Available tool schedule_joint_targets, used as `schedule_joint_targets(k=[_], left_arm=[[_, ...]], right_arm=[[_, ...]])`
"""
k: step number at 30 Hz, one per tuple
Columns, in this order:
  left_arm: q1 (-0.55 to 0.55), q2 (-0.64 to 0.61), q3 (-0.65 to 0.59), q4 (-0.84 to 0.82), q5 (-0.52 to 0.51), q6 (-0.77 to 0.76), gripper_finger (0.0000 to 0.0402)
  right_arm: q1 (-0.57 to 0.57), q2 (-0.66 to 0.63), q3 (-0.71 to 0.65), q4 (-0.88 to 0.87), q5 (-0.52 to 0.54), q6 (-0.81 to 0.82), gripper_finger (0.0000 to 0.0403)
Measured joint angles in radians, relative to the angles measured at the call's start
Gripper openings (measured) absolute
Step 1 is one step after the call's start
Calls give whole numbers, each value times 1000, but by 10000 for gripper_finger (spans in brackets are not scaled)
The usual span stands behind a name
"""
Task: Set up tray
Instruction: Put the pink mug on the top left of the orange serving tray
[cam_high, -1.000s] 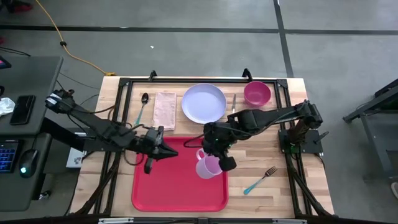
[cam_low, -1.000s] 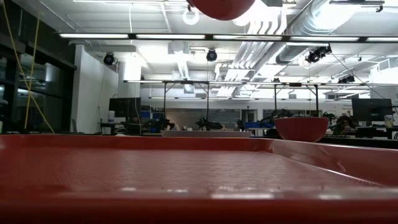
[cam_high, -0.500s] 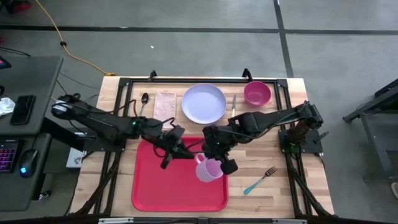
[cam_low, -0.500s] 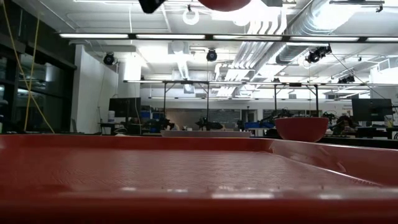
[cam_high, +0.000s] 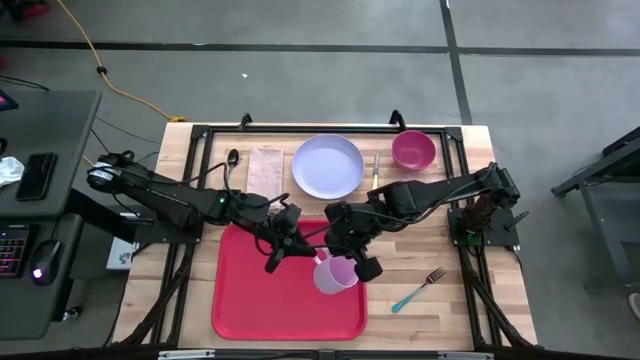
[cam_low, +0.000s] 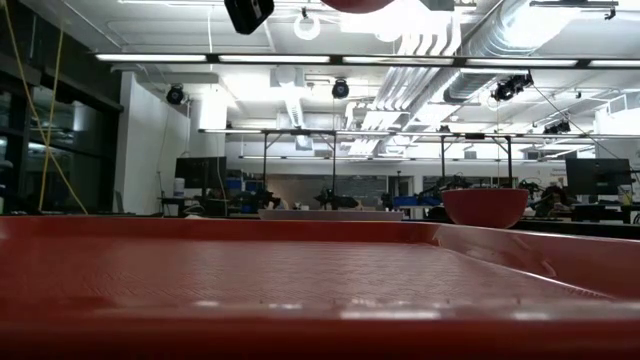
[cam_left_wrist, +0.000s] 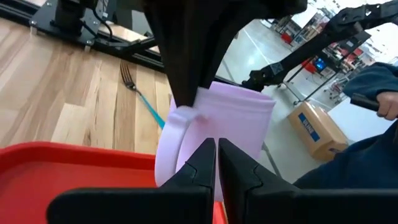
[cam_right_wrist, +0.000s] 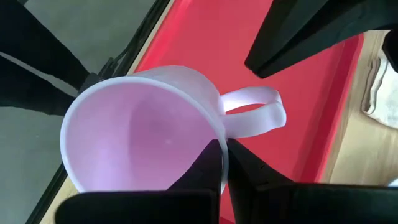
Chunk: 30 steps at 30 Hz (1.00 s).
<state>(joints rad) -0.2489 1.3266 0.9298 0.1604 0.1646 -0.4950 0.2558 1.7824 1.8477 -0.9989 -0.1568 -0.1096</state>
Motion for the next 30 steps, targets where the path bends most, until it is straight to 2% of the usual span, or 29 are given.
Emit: schedule_joint_targets(k=[13, 21, 30], left_arm=[[0, 0, 0, -7, -34, 0, 49], [0, 0, 0, -10, -104, 0, 49], [0, 0, 0, -119, -131, -33, 49]], right_arm=[[0, 0, 0, -7, 1, -3, 0], [0, 0, 0, -12, 1, -3, 0], [0, 0, 0, -31, 1, -3, 0]])
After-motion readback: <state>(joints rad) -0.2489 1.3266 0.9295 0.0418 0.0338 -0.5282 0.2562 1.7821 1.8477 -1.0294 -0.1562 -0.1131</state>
